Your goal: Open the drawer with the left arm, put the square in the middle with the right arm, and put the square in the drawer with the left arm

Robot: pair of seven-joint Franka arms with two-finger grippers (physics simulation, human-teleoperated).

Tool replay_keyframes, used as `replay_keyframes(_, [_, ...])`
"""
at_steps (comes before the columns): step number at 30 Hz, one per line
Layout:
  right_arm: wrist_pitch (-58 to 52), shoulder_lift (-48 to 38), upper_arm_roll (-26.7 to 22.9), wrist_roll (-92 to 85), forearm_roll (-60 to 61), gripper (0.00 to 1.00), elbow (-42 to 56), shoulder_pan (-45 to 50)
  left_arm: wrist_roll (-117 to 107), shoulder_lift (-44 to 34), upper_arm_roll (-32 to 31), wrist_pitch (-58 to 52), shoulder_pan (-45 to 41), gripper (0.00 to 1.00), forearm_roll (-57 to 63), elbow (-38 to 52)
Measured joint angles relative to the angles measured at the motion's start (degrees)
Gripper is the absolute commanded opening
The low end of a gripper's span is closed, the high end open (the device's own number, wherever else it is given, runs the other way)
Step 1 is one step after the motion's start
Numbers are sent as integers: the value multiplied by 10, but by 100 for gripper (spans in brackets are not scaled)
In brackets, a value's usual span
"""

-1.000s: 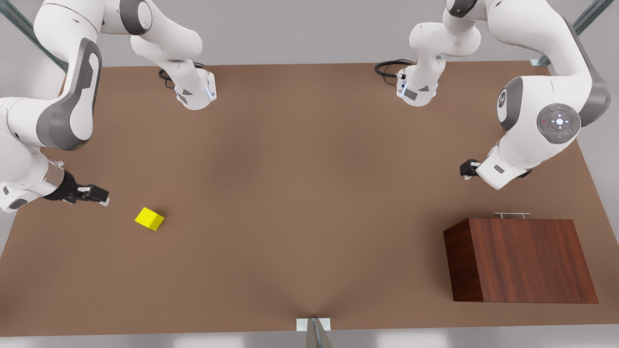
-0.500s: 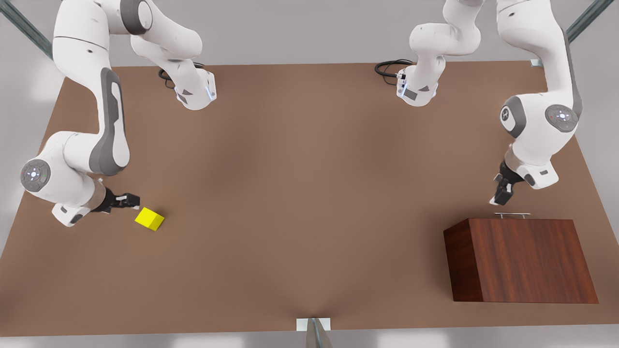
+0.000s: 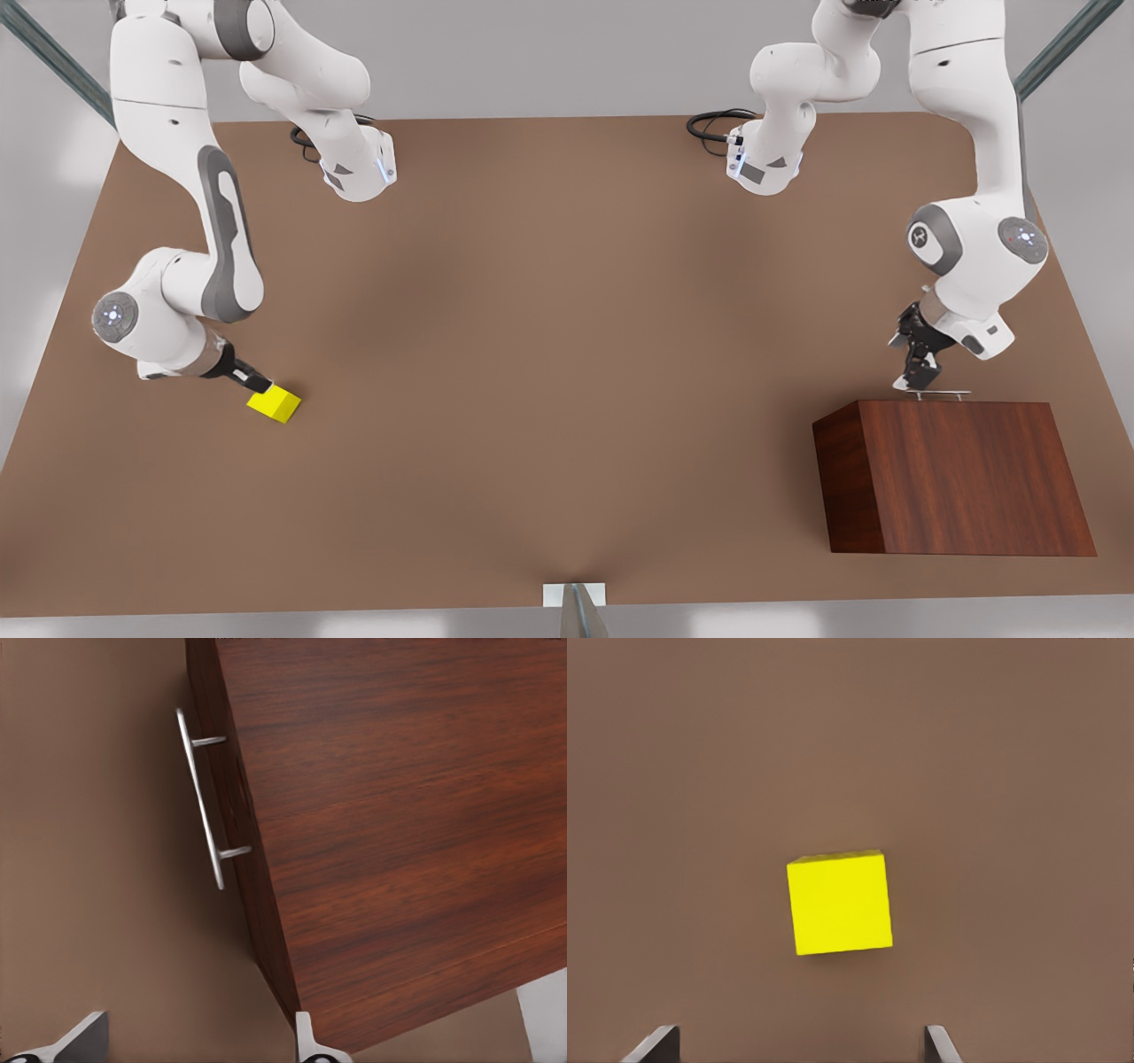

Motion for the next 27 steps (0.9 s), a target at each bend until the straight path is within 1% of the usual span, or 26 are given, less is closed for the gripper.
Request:
replay_keyframes(4, [54, 41, -6, -37, -10, 100, 1, -2, 0, 20, 18, 9, 13, 100, -9, 0])
replay_keyframes(12, [111, 94, -5, -36, -7, 100, -25, -2, 1, 63, 23, 73, 29, 100, -35, -2])
replay_keyframes(18, [151, 98, -5, -36, -2, 100, -31, -2, 11, 68, 25, 80, 41, 100, -46, -2])
replay_keyframes(24, [181, 127, -4, -37, -2, 100, -43, -3, 11, 80, 38, 80, 46, 100, -48, -2])
replay_keyframes(25, [184, 129, -4, -36, -2, 98, -44, -3, 11, 82, 38, 81, 47, 100, -49, -1])
replay_keyframes(26, [186, 131, -4, -36, -2, 93, -44, -3, 11, 84, 38, 86, 47, 100, -49, -1])
replay_keyframes(27, [187, 132, -4, -36, -2, 83, -43, -3, 11, 88, 38, 91, 47, 100, -49, -1])
